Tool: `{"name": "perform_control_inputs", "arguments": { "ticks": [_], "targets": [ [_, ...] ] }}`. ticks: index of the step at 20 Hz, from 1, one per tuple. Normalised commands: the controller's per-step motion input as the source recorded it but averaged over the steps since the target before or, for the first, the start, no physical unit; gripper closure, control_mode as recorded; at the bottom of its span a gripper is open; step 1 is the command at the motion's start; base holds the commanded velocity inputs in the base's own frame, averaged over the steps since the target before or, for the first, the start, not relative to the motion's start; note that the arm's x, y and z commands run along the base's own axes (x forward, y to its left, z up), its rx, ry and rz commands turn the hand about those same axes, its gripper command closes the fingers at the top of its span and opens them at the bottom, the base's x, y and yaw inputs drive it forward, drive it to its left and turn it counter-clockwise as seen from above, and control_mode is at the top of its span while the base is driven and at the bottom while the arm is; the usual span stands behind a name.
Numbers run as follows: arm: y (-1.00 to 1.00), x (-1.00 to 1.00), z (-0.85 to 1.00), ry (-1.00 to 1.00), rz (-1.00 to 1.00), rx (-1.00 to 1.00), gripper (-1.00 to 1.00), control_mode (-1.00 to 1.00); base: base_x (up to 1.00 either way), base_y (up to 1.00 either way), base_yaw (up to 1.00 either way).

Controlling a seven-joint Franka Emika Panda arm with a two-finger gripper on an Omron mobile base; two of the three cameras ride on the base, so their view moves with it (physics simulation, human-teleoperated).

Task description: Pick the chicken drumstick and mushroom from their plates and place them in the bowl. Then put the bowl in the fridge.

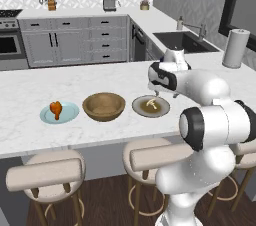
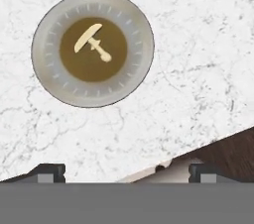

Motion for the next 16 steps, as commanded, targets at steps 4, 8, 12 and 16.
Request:
{"name": "perform_control_inputs", "arguments": {
  "ticks": [4,8,12,16],
  "targets": [
    [-0.01,0.35,-0.49,0.02,-0.05,0.05,-1.0,-1.0,0.0,0.0,0.0],
    [0.0,0.08,-0.48,0.0,0.0,0.0,-1.0,-1.0,0.0,0.0,0.0],
    [0.0,0.22,-0.37,0.0,0.0,0.0,-1.0,-1.0,0.0,0.0,0.0],
    [0.0,0.38,-0.16,0.0,0.0,0.0,-1.0,-1.0,0.0,0.0,0.0]
  ]
}}
